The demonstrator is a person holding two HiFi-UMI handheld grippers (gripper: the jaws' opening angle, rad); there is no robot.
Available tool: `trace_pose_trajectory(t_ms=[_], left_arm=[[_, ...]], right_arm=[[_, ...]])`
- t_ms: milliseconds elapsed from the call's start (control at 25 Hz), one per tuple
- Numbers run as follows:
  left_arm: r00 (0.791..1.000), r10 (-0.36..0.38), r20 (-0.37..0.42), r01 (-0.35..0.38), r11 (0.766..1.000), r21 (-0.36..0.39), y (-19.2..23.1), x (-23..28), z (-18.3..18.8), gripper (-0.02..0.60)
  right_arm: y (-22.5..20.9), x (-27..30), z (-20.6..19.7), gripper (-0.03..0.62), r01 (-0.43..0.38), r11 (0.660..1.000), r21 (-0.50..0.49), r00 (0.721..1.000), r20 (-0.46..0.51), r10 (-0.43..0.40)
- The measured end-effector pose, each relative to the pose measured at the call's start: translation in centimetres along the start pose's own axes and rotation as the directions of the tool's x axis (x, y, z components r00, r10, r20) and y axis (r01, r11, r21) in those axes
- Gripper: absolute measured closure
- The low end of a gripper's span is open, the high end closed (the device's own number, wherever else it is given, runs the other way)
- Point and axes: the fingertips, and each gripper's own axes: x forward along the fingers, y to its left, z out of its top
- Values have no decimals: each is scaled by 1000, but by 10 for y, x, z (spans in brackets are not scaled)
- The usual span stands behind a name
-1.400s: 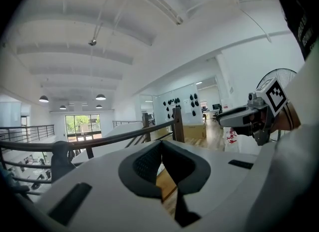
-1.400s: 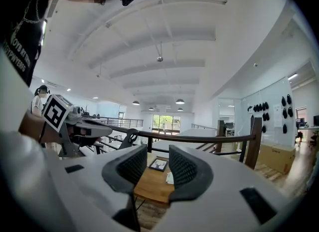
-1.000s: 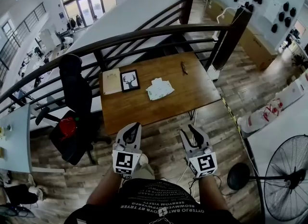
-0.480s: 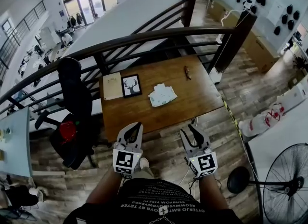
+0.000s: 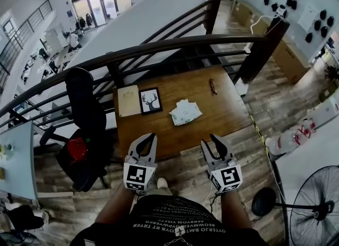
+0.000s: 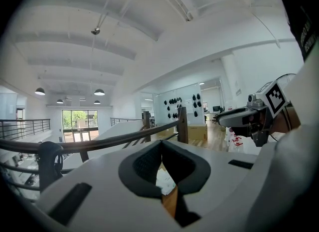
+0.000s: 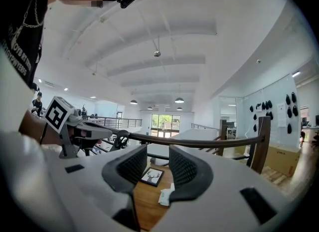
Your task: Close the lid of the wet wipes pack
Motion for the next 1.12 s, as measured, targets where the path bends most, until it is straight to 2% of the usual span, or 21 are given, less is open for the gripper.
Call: trace_pose_trajectory(t_ms=[240,480,760,960,1120], left_arm=[[1000,5,13,-5,1000,27,38,11,5,554],[1000,13,19,-13,1000,7,73,22,2,554],[1000,-26,0,26,1000,-12,66,34,-9,554],[998,-62,-19,62,998,16,52,46,-12,554],[998,-52,-17,53,998,27,48,58,-10,554]], right_arm=[[-4,29,10,450,34,999,11,999,14,-34],[-3,43,11,450,61,998,6,998,-7,-61],[-3,47,11,450,62,998,20,998,-22,-61],[-11,52,13,450,42,997,58,999,-1,-42],[-19,66,5,451,17,998,60,1000,-11,-17]])
